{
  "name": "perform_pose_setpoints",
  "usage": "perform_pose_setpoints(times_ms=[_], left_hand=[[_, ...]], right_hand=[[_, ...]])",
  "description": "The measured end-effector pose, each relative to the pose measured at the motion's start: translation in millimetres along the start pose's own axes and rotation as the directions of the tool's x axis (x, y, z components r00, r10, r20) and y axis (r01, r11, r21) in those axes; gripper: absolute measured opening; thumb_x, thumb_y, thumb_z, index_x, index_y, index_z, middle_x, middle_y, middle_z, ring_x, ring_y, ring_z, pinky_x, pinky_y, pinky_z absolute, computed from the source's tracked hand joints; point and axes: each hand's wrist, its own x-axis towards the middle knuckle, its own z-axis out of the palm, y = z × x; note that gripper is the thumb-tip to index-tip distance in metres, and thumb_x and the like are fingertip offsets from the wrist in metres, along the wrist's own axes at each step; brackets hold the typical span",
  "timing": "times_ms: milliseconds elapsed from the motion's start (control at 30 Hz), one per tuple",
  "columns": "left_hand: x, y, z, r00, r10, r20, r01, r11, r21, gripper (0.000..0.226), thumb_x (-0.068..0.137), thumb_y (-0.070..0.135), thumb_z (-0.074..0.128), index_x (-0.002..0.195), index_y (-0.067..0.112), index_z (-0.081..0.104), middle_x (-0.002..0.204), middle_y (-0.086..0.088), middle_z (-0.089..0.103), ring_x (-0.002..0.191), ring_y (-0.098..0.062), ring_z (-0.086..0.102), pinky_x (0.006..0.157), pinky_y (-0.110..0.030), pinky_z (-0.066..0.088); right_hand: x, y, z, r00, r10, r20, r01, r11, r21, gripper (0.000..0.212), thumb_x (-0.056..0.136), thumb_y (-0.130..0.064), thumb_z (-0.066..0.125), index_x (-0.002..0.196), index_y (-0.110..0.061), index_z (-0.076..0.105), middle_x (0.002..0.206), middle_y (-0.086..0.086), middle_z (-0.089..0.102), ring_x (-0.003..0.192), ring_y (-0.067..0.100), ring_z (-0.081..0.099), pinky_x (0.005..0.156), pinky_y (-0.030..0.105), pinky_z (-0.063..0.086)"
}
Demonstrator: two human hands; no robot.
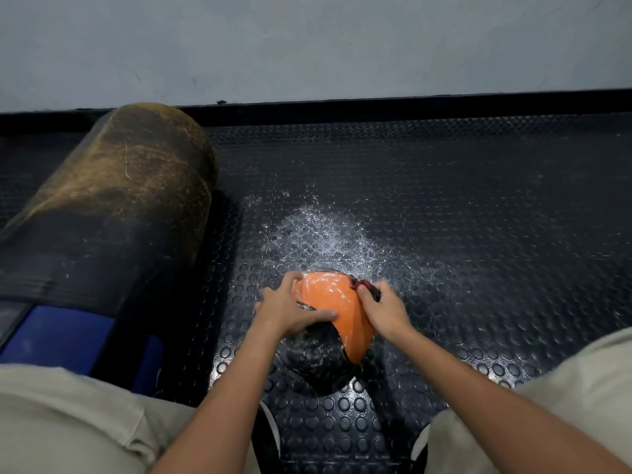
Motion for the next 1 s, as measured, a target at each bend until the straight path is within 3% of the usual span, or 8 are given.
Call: perform_pose_setpoints(times_ms=[100,167,233,367,533,600,767,1000], left_hand=[[0.5,2.1,-1.6,1.0,0.006,0.009,-0.006,1.0,-0.004,0.127,0.032,0.085,0.08,0.141,0.045,0.028,0.149,-0.017,0.035,0.129,-0.043,0.048,0.102,-0.059,0.048],[0.9,2.8,-3.0,1.0,-0.011,0.0,0.011,1.0,0.0,0.132,0.041,0.077,0.085,0.15,0.032,0.025,0.153,-0.015,0.034,0.134,-0.038,0.045,0.107,-0.056,0.044],[2.6,1.1,-3.8,0.999,-0.033,-0.004,0.033,0.999,0.012,0.134,0.047,0.073,0.087,0.153,0.021,0.024,0.155,-0.013,0.032,0.138,-0.034,0.041,0.111,-0.052,0.041],[0.2,1.1,-6.2,0.999,-0.04,0.02,0.039,0.998,0.048,0.131,0.051,0.07,0.087,0.154,0.018,0.024,0.153,-0.012,0.031,0.138,-0.033,0.04,0.111,-0.05,0.042],[-4.0,1.9,-7.9,0.999,-0.003,0.049,0.0,0.998,0.056,0.128,0.051,0.062,0.091,0.153,0.02,0.025,0.152,-0.012,0.032,0.137,-0.034,0.042,0.11,-0.051,0.043],[-2.8,1.1,-8.9,0.998,0.006,0.058,-0.009,0.998,0.054,0.13,0.05,0.06,0.092,0.154,0.02,0.025,0.153,-0.01,0.032,0.138,-0.033,0.041,0.11,-0.05,0.043],[-1.5,1.2,-8.9,0.997,0.043,0.065,-0.046,0.998,0.05,0.134,0.051,0.053,0.095,0.158,0.022,0.02,0.155,-0.008,0.029,0.14,-0.032,0.038,0.111,-0.046,0.039],[-3.8,2.1,-8.0,0.989,0.096,0.11,-0.104,0.992,0.071,0.133,0.054,0.045,0.095,0.159,0.031,0.015,0.157,-0.008,0.021,0.145,-0.035,0.026,0.112,-0.055,0.036]], right_hand=[[0.5,5.4,0.1,0.991,0.136,0.009,-0.136,0.99,0.019,0.036,0.103,-0.049,0.044,0.113,-0.015,0.053,0.095,0.002,0.062,0.081,0.017,0.061,0.067,0.032,0.051],[-0.1,0.3,2.7,0.997,0.07,-0.034,-0.069,0.997,0.016,0.034,0.101,-0.051,0.048,0.11,-0.019,0.054,0.095,0.001,0.064,0.082,0.018,0.063,0.07,0.035,0.055],[-4.3,-13.4,1.6,0.999,-0.037,-0.035,0.037,0.999,0.02,0.029,0.101,-0.051,0.05,0.105,-0.022,0.054,0.093,0.0,0.064,0.076,0.013,0.059,0.063,0.029,0.05],[-6.4,-20.3,-1.7,0.984,-0.179,0.012,0.178,0.984,0.012,0.026,0.1,-0.05,0.052,0.104,-0.025,0.054,0.097,-0.002,0.062,0.079,0.011,0.058,0.06,0.024,0.04],[-4.0,9.2,0.8,0.992,0.119,0.041,-0.12,0.993,0.02,0.034,0.104,-0.049,0.044,0.113,-0.017,0.051,0.093,0.001,0.062,0.077,0.016,0.06,0.071,0.033,0.054],[-5.5,3.7,1.1,0.994,0.104,0.024,-0.105,0.994,0.04,0.032,0.104,-0.048,0.046,0.111,-0.018,0.052,0.092,0.001,0.062,0.076,0.015,0.059,0.068,0.031,0.052],[-12.0,-20.7,-0.1,0.994,-0.111,0.003,0.111,0.993,0.035,0.027,0.101,-0.049,0.05,0.105,-0.023,0.055,0.093,-0.001,0.063,0.072,0.01,0.056,0.057,0.022,0.039],[-4.4,11.9,1.0,0.987,0.156,0.037,-0.158,0.985,0.068,0.035,0.104,-0.048,0.044,0.113,-0.016,0.054,0.095,0.003,0.064,0.078,0.017,0.059,0.072,0.034,0.052]])
